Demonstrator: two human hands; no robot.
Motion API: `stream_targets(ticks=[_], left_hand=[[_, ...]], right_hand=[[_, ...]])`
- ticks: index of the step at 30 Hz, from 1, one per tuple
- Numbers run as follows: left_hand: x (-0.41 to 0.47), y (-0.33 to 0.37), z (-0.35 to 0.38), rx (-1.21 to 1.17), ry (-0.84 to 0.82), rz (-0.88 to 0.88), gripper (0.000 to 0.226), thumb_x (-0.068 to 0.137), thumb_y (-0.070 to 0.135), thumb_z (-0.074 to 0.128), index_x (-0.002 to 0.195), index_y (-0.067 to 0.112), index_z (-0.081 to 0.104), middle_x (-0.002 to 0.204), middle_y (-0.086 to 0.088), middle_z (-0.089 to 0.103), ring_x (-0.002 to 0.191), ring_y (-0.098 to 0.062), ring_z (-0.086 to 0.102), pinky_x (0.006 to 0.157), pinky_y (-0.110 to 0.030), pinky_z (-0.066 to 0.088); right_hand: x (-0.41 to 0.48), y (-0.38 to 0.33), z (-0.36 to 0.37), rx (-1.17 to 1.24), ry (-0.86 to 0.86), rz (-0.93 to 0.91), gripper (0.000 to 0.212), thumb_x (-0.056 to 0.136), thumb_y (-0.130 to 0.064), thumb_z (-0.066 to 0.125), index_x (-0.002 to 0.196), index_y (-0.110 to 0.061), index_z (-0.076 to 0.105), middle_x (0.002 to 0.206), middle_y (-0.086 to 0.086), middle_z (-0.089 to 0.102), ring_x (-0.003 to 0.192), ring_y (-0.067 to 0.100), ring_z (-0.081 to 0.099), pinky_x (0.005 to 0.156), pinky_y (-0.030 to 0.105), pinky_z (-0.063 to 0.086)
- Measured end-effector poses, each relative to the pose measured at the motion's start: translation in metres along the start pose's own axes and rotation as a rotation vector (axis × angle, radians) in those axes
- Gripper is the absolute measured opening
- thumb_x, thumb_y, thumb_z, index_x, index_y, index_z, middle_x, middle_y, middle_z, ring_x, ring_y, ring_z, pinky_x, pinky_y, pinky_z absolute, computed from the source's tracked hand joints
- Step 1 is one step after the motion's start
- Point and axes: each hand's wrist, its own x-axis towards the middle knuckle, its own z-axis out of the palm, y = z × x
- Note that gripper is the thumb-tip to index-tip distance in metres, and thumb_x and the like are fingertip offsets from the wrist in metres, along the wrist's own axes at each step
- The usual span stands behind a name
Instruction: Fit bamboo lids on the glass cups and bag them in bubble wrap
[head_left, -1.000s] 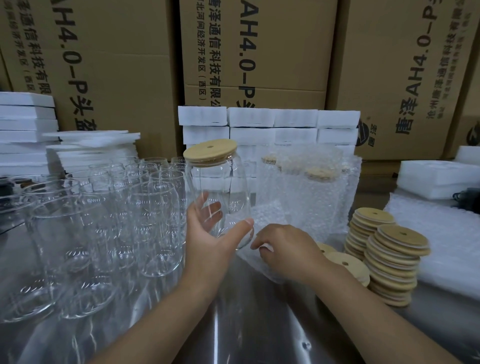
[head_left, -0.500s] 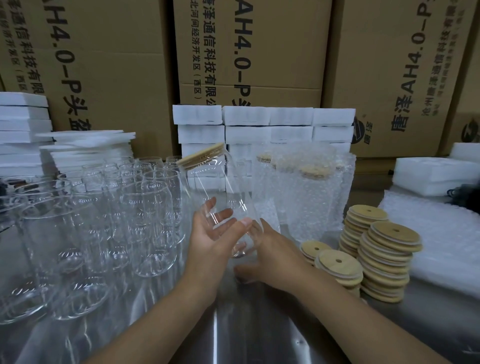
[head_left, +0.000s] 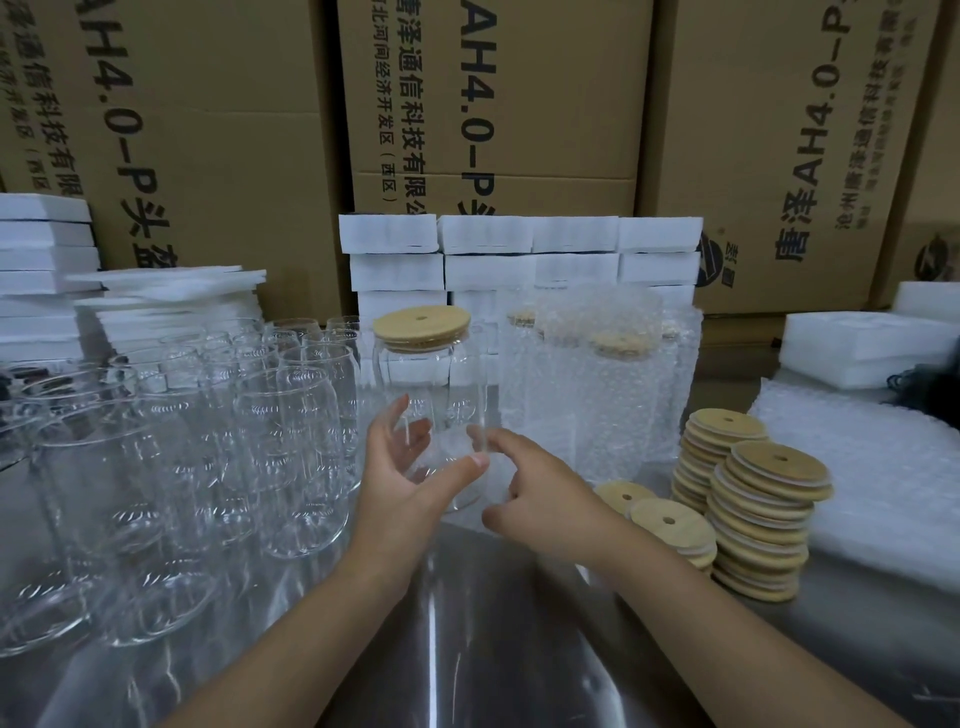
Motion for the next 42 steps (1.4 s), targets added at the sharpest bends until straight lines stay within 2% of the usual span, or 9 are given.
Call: stream_targets(ticks=[5,10,13,18,21,24,26,35,42], left_hand=[[0.0,-0.003,0.0,0.023,-0.055,-0.009,0.082,0.055,0.032,0.084,0.119,0.056,0.037,0.124,0.018,0.05,0.1,0.014,0.056,0.065,-0.01,0.05],[0.0,-0.004,0.0,0.076,-0.077,-0.023,0.073,0.056,0.035,0.077,0.115,0.055,0.039,0.119,0.024,0.05,0.117,0.008,0.045,0.094,-0.022,0.04],[-0.001,-0.001,-0.001,0.032,-0.098,-0.06,0.068,0.059,0.05,0.072,0.12,0.054,0.042,0.126,0.021,0.05,0.119,0.005,0.047,0.09,-0.02,0.039],[0.0,0.002,0.0,-0.131,-0.125,-0.12,0.07,0.054,0.073,0.048,0.118,0.045,0.053,0.13,0.013,0.055,0.12,0.005,0.049,0.106,-0.031,0.032],[-0.002,0.002,0.001,-0.07,-0.136,-0.047,0.062,0.065,0.065,0.052,0.12,0.036,0.058,0.124,0.014,0.063,0.118,0.003,0.056,0.103,-0.025,0.038],[0.002,0.004,-0.003,-0.029,0.079,0.028,0.011,0.089,0.026,0.064,0.098,0.026,0.07,0.098,0.008,0.074,0.099,-0.005,0.067,0.085,-0.024,0.049],[0.006,0.005,-0.005,0.041,0.19,0.069,0.018,0.092,0.013,0.061,0.085,0.027,0.071,0.077,0.015,0.072,0.078,0.003,0.065,0.071,-0.022,0.047],[0.005,-0.004,0.007,-0.062,-0.012,-0.353,0.016,0.09,0.029,0.063,0.093,0.014,0.062,0.081,-0.005,0.063,0.07,-0.017,0.065,0.052,-0.027,0.051],[0.002,0.003,0.007,-0.061,0.068,-0.259,0.007,0.089,0.012,0.065,0.095,0.009,0.064,0.067,-0.003,0.064,0.053,-0.008,0.063,0.052,-0.021,0.054]], right_hand=[[0.0,-0.004,0.003,0.193,0.025,-0.004,0.078,0.078,-0.005,0.063,0.142,-0.038,0.031,0.128,-0.015,0.046,0.051,-0.005,0.052,0.054,0.012,0.045],[-0.001,-0.007,0.002,0.208,0.025,0.017,0.075,0.08,-0.016,0.062,0.144,-0.036,0.027,0.131,-0.015,0.046,0.054,-0.006,0.053,0.057,0.013,0.045],[-0.003,-0.009,0.001,0.206,0.003,0.021,0.082,0.073,-0.032,0.064,0.143,-0.039,0.024,0.127,-0.021,0.045,0.057,-0.011,0.053,0.055,0.007,0.04],[-0.004,-0.012,0.004,0.167,0.116,0.072,0.103,0.05,-0.073,0.07,0.138,-0.046,0.022,0.112,-0.033,0.047,0.098,-0.008,0.048,0.071,0.011,0.037],[-0.001,-0.011,0.006,0.164,0.266,0.076,0.104,0.04,-0.078,0.069,0.13,-0.043,0.031,0.107,-0.027,0.054,0.099,-0.003,0.052,0.073,0.015,0.039],[0.002,-0.012,0.003,0.272,0.384,0.074,0.087,0.042,-0.072,0.073,0.116,-0.042,0.037,0.101,-0.023,0.059,0.094,-0.003,0.053,0.071,0.014,0.038],[0.003,-0.013,-0.001,0.315,0.449,0.075,0.078,0.046,-0.066,0.077,0.11,-0.041,0.039,0.099,-0.021,0.06,0.089,-0.001,0.054,0.069,0.015,0.039],[0.002,-0.011,-0.003,0.359,0.653,0.036,0.074,0.06,-0.051,0.084,0.115,-0.031,0.04,0.101,-0.019,0.057,0.084,0.002,0.051,0.07,0.016,0.038],[0.004,-0.011,0.0,0.303,0.654,0.038,0.081,0.049,-0.066,0.076,0.112,-0.039,0.033,0.109,-0.02,0.053,0.09,-0.001,0.05,0.069,0.014,0.037]])
